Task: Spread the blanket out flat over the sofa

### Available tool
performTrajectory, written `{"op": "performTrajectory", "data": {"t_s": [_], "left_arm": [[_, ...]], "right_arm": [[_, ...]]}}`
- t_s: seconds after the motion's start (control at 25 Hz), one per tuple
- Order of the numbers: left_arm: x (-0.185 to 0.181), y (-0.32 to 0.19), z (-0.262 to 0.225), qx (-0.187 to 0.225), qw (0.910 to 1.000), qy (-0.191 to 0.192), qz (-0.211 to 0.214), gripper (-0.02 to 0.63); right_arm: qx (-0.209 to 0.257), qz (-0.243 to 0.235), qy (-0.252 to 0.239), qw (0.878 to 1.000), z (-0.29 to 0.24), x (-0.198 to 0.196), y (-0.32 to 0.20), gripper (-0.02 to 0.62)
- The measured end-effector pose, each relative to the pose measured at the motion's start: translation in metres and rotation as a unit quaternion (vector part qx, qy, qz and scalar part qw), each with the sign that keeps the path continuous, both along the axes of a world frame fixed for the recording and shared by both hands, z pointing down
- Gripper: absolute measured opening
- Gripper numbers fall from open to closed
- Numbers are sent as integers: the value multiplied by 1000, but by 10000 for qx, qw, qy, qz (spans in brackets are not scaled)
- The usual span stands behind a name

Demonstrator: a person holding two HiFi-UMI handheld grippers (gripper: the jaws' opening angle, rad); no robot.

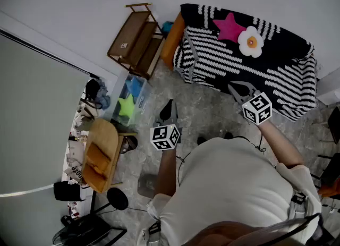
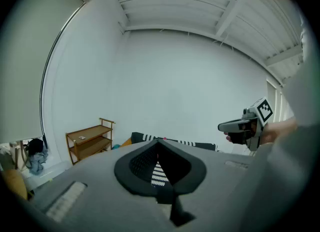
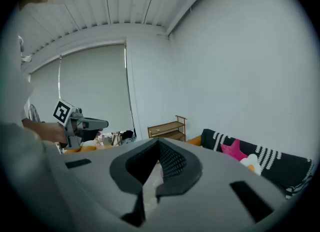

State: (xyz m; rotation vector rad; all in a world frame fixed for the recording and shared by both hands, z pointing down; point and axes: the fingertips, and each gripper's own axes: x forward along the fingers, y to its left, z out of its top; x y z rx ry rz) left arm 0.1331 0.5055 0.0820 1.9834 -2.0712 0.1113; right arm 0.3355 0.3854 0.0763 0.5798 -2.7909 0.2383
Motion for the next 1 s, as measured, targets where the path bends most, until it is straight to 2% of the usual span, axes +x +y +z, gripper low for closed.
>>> {"op": "performTrajectory", "data": {"t_s": [0.32,1.0], "left_arm": [[-3,-3,-1,42,10000,-8,53,17],[-1,-4,1,124,9995,-78,289,34]], "right_arm": [[63,32,10,10000,-1,-4,-3,-8],[-138,41,-71,9999,8,-13,2,-3]]}}
